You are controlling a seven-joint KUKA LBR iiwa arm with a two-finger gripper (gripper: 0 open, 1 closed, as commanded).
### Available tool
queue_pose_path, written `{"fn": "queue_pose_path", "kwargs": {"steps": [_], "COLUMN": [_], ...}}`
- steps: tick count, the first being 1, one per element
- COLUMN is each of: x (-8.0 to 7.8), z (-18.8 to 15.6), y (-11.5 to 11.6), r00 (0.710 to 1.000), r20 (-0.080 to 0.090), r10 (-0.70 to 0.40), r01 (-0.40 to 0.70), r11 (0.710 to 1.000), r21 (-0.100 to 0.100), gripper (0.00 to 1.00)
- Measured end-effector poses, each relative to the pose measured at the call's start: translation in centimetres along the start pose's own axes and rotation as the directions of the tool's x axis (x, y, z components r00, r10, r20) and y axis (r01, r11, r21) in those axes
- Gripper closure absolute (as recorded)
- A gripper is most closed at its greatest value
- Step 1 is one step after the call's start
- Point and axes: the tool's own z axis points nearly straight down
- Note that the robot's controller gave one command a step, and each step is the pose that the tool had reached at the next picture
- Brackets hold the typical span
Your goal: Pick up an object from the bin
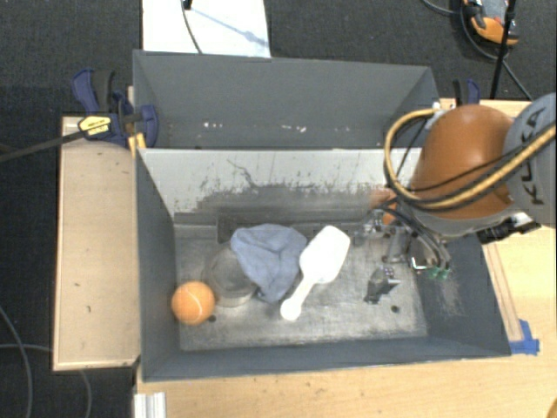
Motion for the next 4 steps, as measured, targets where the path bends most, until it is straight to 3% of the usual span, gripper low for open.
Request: {"fn": "queue_pose_path", "kwargs": {"steps": [1,2,3,4], "x": [-0.2,-1.9,-2.7,-2.7], "z": [-0.4,3.6,10.3,10.3], "y": [0.0,1.4,3.6,3.6], "r00": [1.0,0.999,0.957,0.957], "r20": [0.008,0.018,0.01,0.01], "r10": [-0.001,-0.034,0.289,0.288], "r01": [0.001,0.034,-0.289,-0.288], "r11": [1.0,0.999,0.957,0.957], "r21": [0.0,0.002,-0.007,-0.007], "gripper": [0.0,0.0,1.0,1.0]}}
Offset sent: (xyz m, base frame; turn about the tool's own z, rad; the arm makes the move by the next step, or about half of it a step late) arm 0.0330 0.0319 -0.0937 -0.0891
